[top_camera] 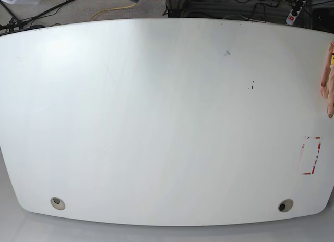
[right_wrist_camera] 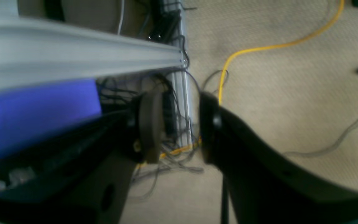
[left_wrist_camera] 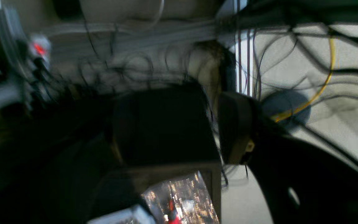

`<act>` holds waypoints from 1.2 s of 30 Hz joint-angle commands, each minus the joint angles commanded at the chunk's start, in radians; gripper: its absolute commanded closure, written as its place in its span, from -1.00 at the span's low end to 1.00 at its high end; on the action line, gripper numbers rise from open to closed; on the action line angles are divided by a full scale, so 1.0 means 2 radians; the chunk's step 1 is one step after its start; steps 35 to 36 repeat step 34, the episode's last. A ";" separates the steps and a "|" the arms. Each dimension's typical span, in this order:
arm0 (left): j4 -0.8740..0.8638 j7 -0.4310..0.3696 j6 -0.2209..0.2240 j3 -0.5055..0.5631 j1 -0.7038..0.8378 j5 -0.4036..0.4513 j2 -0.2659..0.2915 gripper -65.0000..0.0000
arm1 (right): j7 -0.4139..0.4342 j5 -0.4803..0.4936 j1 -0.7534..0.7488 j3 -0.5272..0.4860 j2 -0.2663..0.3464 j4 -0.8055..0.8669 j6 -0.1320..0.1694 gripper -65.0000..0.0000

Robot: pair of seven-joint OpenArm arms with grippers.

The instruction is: Fold the T-shirt properly

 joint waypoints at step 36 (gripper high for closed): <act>-0.213 0.099 0.046 -0.048 -0.191 0.000 0.019 -0.13 | -0.087 -0.021 0.152 -0.025 0.017 -0.161 -0.042 0.41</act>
